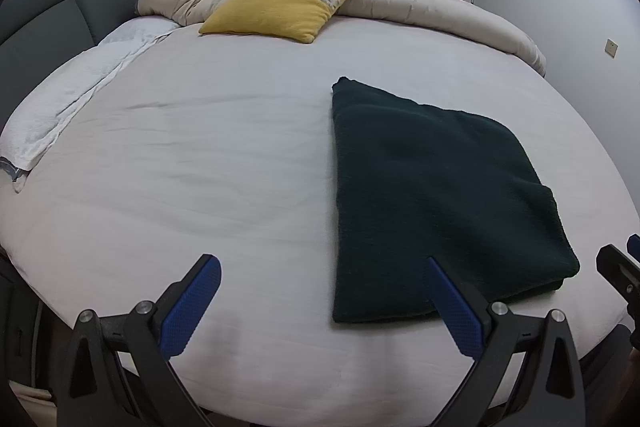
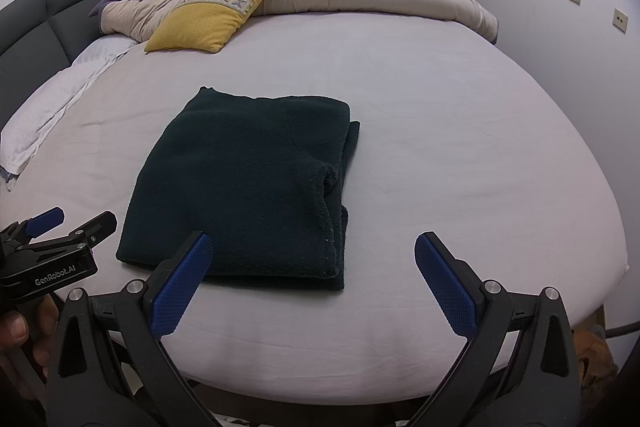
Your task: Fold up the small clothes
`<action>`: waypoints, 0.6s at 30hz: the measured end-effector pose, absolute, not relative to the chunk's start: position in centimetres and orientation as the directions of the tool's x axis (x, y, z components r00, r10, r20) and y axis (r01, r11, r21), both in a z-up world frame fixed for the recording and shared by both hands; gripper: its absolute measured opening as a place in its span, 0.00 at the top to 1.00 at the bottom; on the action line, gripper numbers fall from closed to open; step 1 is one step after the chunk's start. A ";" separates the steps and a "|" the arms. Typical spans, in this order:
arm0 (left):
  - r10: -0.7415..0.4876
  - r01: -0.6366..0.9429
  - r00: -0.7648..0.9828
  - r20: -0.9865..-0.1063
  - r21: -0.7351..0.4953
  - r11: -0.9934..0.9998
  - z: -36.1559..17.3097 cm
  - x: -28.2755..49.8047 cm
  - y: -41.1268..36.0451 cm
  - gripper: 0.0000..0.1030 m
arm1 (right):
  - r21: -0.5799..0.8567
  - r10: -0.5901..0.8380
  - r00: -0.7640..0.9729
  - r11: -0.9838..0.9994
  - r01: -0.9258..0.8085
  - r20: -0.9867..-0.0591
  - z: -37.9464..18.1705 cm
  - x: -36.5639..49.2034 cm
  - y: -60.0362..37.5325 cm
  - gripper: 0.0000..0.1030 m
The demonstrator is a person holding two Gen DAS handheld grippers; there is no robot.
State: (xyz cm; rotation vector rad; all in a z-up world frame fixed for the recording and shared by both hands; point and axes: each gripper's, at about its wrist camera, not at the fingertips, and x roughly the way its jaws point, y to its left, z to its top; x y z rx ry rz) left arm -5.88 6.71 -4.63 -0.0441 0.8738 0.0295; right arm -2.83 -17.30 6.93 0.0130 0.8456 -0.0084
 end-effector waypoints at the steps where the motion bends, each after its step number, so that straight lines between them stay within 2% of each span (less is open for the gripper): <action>1: 0.007 -0.044 0.642 -0.767 -0.027 0.999 -4.6 -5.9 6.7 0.00 | 0.008 -0.003 0.663 1.000 0.013 -0.748 6.9 -2.8 -17.3 0.00; 18: 0.015 -0.053 0.640 -0.769 -0.024 0.998 -4.7 -5.8 7.0 0.00 | 0.011 -0.002 0.663 1.000 0.014 -0.748 6.9 -2.9 -17.1 0.00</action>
